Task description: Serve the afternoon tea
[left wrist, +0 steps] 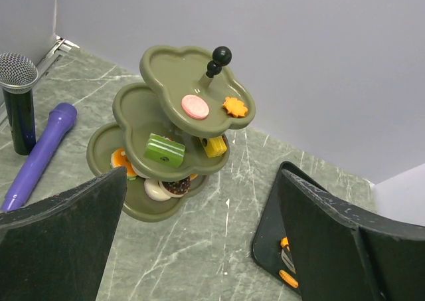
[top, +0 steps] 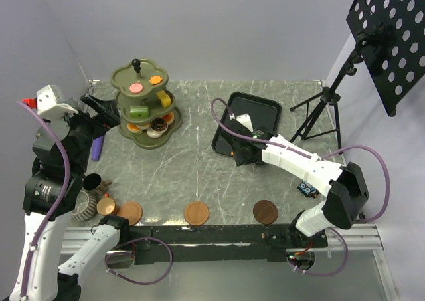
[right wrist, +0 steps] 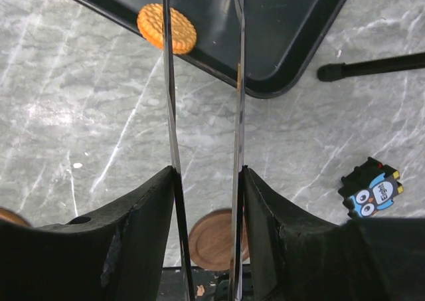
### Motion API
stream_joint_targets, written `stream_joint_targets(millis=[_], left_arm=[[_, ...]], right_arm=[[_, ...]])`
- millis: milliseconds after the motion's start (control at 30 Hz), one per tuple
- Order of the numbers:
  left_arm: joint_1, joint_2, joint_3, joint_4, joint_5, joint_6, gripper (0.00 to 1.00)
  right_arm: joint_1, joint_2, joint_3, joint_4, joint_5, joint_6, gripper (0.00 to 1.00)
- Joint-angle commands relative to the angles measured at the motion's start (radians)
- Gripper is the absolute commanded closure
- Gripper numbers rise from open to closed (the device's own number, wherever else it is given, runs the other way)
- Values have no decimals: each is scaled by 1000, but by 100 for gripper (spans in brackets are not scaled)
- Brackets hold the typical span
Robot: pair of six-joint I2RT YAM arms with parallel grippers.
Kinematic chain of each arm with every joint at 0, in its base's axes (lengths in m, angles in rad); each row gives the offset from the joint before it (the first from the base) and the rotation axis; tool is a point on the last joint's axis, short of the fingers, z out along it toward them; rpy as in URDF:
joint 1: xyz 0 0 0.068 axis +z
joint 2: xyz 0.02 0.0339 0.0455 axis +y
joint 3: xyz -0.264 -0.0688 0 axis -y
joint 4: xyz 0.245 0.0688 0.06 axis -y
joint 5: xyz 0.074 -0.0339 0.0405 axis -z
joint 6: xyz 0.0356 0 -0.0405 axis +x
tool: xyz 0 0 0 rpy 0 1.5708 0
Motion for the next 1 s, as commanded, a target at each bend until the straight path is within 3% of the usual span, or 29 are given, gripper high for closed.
stream_joint_targets(millis=[0,367,733,967], left_arm=[[-3,2,7,37,-3,3,0],[-1,3,13,40,-6,6,0],[4,-3,13,38,-22,6,0],[11,0,11,49,-19,8,0]], right_arm=[[-2,19,55,45,8,-3,48],[-37,87,70,103,24,-56,48],[-43,105,135,42,47,-66,68],[-14,19,254,51,67,-154,72]])
